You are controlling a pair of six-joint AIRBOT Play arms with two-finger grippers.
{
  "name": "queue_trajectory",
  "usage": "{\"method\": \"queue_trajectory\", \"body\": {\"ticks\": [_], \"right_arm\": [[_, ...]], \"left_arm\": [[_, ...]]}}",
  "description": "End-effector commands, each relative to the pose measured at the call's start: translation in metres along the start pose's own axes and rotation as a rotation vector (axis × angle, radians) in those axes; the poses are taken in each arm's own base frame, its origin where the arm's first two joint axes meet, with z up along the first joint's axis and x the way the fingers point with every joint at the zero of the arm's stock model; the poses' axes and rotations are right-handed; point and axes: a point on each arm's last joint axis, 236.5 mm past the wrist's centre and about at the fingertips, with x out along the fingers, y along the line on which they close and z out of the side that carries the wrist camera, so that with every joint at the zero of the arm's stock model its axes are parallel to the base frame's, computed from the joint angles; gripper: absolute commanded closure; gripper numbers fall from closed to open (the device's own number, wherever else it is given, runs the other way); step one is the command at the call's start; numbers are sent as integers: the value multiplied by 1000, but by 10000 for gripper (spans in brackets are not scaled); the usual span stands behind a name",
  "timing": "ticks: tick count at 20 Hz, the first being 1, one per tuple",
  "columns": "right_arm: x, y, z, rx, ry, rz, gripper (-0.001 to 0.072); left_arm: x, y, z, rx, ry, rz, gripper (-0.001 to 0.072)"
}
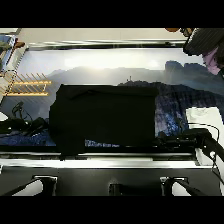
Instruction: Fold the clothes and pants, and hang the long-sleeved shirts on hangers.
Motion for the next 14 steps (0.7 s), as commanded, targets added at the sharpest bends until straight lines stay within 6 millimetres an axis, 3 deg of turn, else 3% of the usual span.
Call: {"method": "queue_trajectory", "body": {"ticks": [1,8,11,12,14], "right_arm": [[-8,11,0,-8,-23,15,683],[-19,23,0,-35,-63,19,683],[-23,27,1,-45,-85,18,683],[-25,28,2,-46,-92,18,683],[-27,31,2,-53,-105,20,683]], "left_arm": [[11,6,-3,-10,24,5,179],[28,13,-8,-21,75,10,180],[37,7,-10,-42,94,-29,184],[40,5,-11,-54,100,-45,212],[45,3,-14,-58,117,-51,464]]}}
